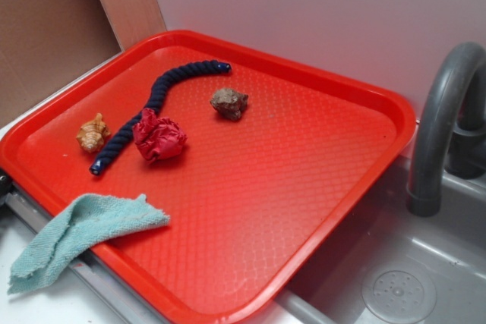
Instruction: Grab the blue rope.
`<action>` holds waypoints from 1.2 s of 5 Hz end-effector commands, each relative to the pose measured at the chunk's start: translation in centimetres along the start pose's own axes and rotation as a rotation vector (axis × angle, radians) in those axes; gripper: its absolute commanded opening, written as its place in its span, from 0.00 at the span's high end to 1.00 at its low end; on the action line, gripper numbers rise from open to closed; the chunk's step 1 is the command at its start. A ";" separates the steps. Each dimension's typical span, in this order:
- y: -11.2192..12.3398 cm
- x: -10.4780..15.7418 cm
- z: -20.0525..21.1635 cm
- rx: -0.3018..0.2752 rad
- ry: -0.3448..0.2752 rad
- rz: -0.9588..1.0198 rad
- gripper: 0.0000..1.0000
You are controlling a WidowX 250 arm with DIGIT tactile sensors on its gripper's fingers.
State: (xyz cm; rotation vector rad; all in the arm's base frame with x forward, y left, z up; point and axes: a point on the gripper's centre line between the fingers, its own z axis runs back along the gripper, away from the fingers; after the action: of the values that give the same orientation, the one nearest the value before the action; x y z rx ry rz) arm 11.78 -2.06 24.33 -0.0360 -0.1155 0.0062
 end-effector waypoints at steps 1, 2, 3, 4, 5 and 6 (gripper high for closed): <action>0.0 0.0 0.0 0.000 0.000 0.000 0.00; 0.1 3.2 -1.4 -0.009 0.014 0.054 0.00; -0.1 6.1 -2.3 0.014 0.010 0.063 0.00; -0.5 9.1 -3.5 0.001 -0.037 0.056 0.00; -0.9 12.0 -6.0 -0.025 -0.061 0.039 0.00; -0.6 14.0 -8.5 -0.018 -0.097 0.064 0.00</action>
State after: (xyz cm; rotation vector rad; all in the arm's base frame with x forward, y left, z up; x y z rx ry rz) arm 26.39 -3.20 16.25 -0.0535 -0.1694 0.0639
